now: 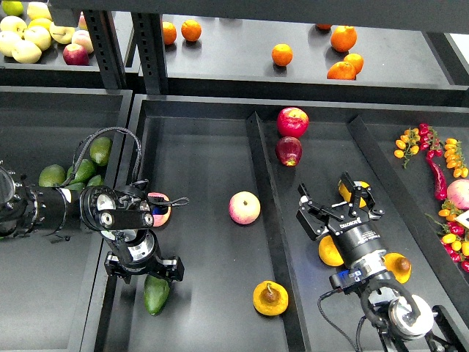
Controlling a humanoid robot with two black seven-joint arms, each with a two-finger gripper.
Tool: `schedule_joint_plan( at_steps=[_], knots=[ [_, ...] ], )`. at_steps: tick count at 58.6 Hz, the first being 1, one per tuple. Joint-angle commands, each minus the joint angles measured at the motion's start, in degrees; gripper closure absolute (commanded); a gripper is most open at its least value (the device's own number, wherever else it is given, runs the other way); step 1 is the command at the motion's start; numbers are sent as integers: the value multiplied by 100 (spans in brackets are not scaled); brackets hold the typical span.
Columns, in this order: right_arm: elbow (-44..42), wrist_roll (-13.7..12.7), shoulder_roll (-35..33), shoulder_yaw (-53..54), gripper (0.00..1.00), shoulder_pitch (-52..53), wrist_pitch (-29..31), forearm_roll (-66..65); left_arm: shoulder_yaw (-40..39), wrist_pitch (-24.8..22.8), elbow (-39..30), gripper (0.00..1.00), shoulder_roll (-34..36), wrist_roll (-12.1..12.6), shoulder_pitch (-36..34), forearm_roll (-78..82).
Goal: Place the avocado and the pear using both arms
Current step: 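Lower the left gripper and close it around the avocado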
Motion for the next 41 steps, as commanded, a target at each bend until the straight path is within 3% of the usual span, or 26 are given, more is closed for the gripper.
schedule_joint_plan(
  at_steps=[1, 41],
  knots=[
    [0, 0, 0, 0, 0, -12, 8, 2, 0, 1, 147, 4, 0, 1, 118, 13],
    [9, -9, 0, -27, 0, -39, 8, 2, -44, 1, 139, 4, 0, 1, 127, 5]
  ],
)
